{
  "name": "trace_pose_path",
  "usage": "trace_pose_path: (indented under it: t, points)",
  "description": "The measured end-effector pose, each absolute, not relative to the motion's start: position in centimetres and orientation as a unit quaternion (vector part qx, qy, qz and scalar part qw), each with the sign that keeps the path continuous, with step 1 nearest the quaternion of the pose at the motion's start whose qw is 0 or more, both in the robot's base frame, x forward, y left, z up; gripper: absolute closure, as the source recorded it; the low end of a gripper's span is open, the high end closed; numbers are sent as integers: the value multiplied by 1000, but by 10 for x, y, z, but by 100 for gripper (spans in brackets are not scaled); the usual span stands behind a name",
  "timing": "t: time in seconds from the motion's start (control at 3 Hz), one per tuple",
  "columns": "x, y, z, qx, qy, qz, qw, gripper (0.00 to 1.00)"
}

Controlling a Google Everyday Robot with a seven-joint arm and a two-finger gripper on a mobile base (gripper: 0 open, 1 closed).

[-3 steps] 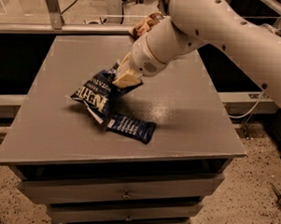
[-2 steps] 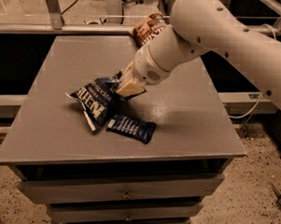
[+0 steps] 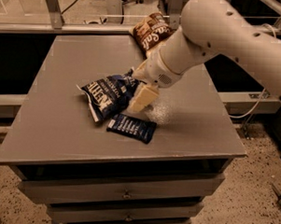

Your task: Move blue chip bag near rxbar blueberry

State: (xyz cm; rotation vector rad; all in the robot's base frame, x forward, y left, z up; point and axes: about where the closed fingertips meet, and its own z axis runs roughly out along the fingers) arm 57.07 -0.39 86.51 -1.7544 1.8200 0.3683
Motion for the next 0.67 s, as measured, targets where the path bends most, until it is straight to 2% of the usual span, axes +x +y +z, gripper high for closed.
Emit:
trace_pose_path:
  t: [0.33, 0.67]
  points:
    - [576, -31, 873, -650, 693, 114, 291, 0]
    - [590, -87, 891, -620, 705, 100, 330, 0]
